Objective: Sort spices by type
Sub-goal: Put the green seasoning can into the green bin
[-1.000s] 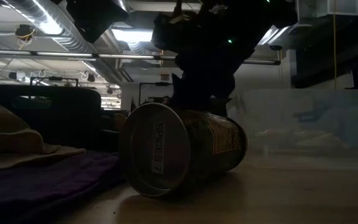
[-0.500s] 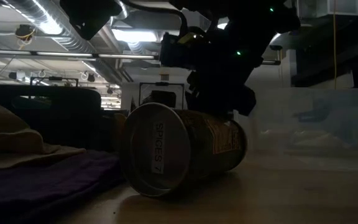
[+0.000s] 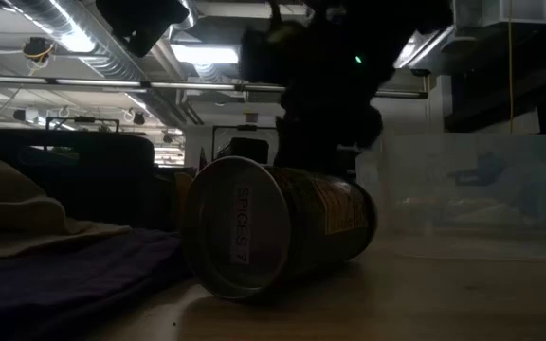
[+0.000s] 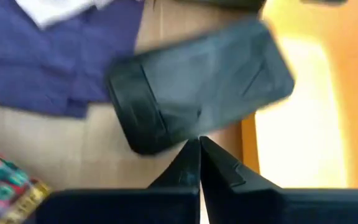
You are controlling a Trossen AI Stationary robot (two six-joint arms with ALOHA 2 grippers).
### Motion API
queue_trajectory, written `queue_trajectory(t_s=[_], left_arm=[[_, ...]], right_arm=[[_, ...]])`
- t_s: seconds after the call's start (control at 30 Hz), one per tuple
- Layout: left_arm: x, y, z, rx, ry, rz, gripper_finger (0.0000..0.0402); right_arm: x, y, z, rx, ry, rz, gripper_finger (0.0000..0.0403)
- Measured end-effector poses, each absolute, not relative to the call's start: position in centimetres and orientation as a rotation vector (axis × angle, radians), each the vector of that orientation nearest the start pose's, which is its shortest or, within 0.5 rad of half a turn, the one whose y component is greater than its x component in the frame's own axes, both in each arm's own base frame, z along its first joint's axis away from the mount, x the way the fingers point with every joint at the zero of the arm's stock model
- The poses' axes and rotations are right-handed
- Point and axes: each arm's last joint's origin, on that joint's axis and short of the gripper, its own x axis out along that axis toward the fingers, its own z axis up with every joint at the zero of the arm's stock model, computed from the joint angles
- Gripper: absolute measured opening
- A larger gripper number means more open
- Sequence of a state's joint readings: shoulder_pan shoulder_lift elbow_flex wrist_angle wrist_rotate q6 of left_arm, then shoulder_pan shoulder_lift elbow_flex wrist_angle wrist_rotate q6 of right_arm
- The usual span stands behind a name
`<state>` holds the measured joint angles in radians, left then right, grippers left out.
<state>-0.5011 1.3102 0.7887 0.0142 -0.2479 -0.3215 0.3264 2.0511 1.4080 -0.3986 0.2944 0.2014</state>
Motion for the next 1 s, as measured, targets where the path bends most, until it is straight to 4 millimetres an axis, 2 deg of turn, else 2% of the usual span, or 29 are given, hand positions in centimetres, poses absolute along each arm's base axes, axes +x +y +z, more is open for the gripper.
queue_trajectory(t_s=[0.37,0.6,1.0], left_arm=[[24.9,-12.8,24.5,0.017,0.458,-0.213,0.0169],[24.9,-12.8,24.5,0.024,0.458,-0.214,0.0169],[24.8,-12.8,24.5,0.217,0.439,-0.255,0.0169]], right_arm=[[41.3,13.0,19.9,-0.201,1.017,-0.061,0.0011],[41.1,12.7,22.4,-0.28,1.073,-0.158,0.0011],[41.6,13.1,24.8,-0.202,1.047,-0.075,0.0012]])
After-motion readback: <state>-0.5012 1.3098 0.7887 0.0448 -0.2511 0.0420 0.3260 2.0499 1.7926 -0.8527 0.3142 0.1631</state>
